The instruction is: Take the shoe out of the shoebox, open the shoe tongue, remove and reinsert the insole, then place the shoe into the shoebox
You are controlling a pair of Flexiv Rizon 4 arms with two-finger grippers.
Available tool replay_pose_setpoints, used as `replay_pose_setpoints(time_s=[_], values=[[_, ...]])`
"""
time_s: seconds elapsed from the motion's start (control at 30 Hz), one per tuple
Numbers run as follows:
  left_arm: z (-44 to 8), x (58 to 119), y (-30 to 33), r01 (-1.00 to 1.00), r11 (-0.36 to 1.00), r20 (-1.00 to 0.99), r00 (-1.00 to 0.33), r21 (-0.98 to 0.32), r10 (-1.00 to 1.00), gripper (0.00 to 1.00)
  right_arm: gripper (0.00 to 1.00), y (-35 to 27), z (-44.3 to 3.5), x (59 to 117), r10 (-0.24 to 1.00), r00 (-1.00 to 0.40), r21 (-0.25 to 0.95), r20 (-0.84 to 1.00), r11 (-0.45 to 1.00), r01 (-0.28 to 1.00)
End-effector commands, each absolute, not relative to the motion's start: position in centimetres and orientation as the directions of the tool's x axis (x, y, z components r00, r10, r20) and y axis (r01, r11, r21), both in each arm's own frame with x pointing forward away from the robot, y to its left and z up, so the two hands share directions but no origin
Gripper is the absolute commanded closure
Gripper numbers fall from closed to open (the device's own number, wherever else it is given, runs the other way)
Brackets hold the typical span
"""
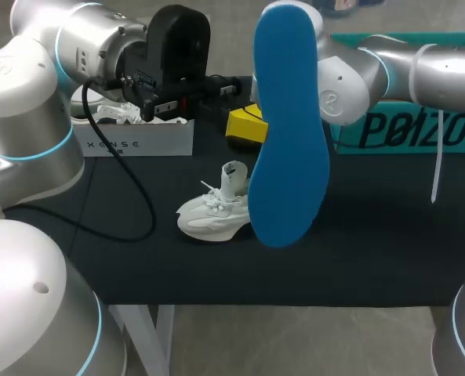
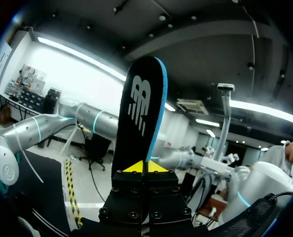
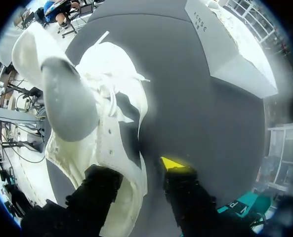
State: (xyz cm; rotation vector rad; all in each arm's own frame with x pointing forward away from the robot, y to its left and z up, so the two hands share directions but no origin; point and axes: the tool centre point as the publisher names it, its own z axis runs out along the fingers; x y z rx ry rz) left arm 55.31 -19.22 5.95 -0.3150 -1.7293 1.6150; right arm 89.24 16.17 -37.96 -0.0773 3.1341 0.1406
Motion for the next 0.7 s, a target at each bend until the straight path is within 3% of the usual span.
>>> replay_pose_setpoints(time_s=[0.03,0.27,0.3,0.33,0.43,0.5,0.63,0.7], values=[[5.9,55.4,-19.3,-0.297,0.179,0.342,-0.697,-0.938,0.63,1.0,1.0,16.1,-37.9,89.2,-0.05,-0.999,0.091,-0.008,0.995,-0.05],[5.9,55.4,-19.3,-0.297,0.179,0.342,-0.697,-0.938,0.63,1.0,1.0,16.1,-37.9,89.2,-0.05,-0.999,0.091,-0.008,0.995,-0.05],[5.9,55.4,-19.3,-0.297,0.179,0.342,-0.697,-0.938,0.63,1.0,0.86,16.1,-37.9,89.2,-0.05,-0.999,0.091,-0.008,0.995,-0.05],[5.9,55.4,-19.3,-0.297,0.179,0.342,-0.697,-0.938,0.63,1.0,0.83,16.1,-37.8,89.0,-0.018,-1.0,0.09,-0.012,0.996,-0.019],[5.9,55.4,-19.3,-0.297,0.179,0.342,-0.697,-0.938,0.63,1.0,1.0,16.4,-36.5,88.7,0.108,-0.992,0.112,-0.067,0.989,0.1],[5.9,55.4,-19.3,-0.297,0.179,0.342,-0.697,-0.938,0.63,1.0,1.0,16.3,-35.3,88.8,0.24,-0.968,0.18,-0.076,0.958,0.224],[5.9,55.4,-19.3,-0.297,0.179,0.342,-0.697,-0.938,0.63,1.0,1.0,16.5,-33.5,88.3,0.311,-0.944,0.27,-0.111,0.923,0.272],[5.9,55.4,-19.3,-0.297,0.179,0.342,-0.697,-0.938,0.63,1.0,1.0,16.5,-33.3,88.3,0.329,-0.935,0.254,-0.134,0.923,0.289]])
